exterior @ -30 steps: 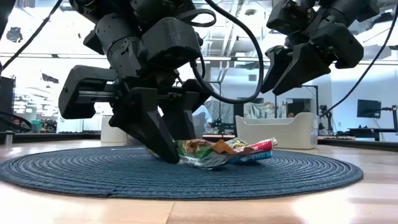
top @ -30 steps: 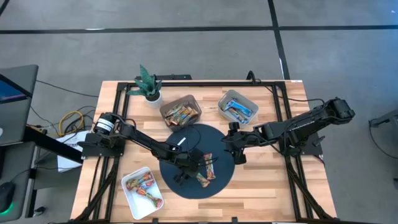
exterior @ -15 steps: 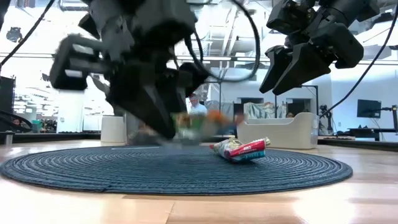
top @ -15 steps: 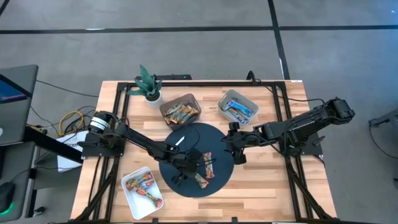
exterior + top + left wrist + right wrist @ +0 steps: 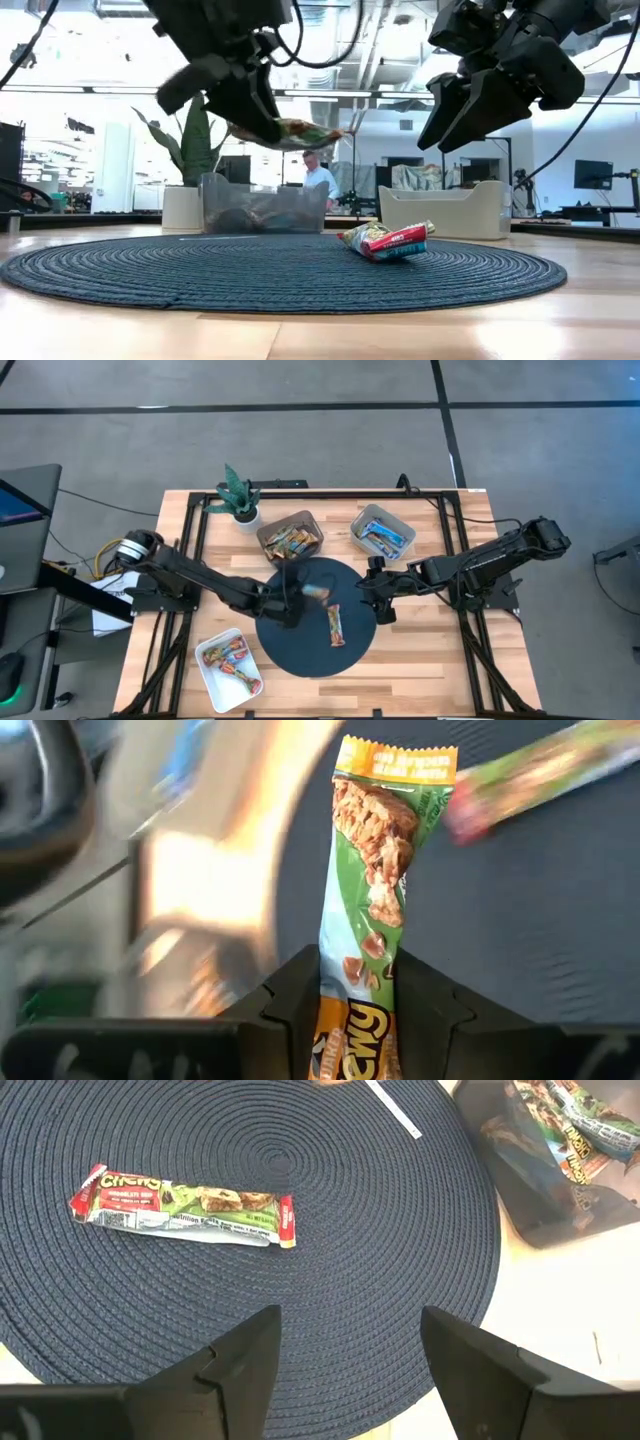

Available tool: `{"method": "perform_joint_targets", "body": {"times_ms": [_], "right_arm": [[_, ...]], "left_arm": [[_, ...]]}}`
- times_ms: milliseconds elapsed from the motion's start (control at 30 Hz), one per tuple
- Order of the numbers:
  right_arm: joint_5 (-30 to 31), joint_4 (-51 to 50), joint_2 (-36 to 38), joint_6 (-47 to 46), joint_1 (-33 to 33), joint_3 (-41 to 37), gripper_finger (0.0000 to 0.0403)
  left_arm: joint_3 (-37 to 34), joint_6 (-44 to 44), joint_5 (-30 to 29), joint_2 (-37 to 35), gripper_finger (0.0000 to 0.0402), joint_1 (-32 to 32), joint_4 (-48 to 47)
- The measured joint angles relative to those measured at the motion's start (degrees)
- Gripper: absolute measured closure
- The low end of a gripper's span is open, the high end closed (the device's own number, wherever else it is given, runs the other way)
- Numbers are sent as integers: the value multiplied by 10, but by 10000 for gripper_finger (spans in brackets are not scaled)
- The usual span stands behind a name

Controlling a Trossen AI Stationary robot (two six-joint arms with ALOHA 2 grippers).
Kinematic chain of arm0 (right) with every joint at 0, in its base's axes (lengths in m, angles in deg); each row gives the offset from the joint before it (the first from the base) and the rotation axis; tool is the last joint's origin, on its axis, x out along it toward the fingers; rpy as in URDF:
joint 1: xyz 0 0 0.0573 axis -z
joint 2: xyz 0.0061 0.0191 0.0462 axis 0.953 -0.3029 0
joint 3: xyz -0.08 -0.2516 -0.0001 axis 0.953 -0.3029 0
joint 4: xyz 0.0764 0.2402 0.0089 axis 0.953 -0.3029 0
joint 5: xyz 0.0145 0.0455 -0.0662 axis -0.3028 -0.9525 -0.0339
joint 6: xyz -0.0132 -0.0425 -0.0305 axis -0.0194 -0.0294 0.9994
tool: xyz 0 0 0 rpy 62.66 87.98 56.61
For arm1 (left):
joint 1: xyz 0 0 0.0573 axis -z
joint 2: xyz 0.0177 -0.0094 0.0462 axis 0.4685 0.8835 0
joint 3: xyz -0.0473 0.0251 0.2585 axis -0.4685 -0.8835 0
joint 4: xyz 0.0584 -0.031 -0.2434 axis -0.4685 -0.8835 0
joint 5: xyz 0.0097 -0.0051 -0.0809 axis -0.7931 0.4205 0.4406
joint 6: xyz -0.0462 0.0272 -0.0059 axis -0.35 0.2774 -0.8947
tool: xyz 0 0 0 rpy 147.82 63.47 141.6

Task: Pick and place Granola Bars by type
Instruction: Put the yellow granola bar into the black bin, then put the red granola bar into the white bin

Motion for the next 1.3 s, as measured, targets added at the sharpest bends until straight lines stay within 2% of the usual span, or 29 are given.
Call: {"method": "perform_joint_targets", "body": {"times_ms": [100,267,567,800,1133,1300], "right_arm": [[0,1,0,0,0,0,168],[0,6,0,3,0,0,168],[0,12,0,5,0,0,168],[0,12,0,5,0,0,168],[-1,25,-9,5,0,0,168],[-12,32,-49,17,0,0,168]], "left_arm": [[0,-29,-57,-15,304,-16,-38],[0,-71,-107,-21,304,-60,-76],[0,-158,-110,-19,304,-175,-131],[0,-192,-107,-19,294,-235,-156],[0,-191,-104,-19,204,-234,-157],[0,-195,-35,-19,183,-199,-150]]}}
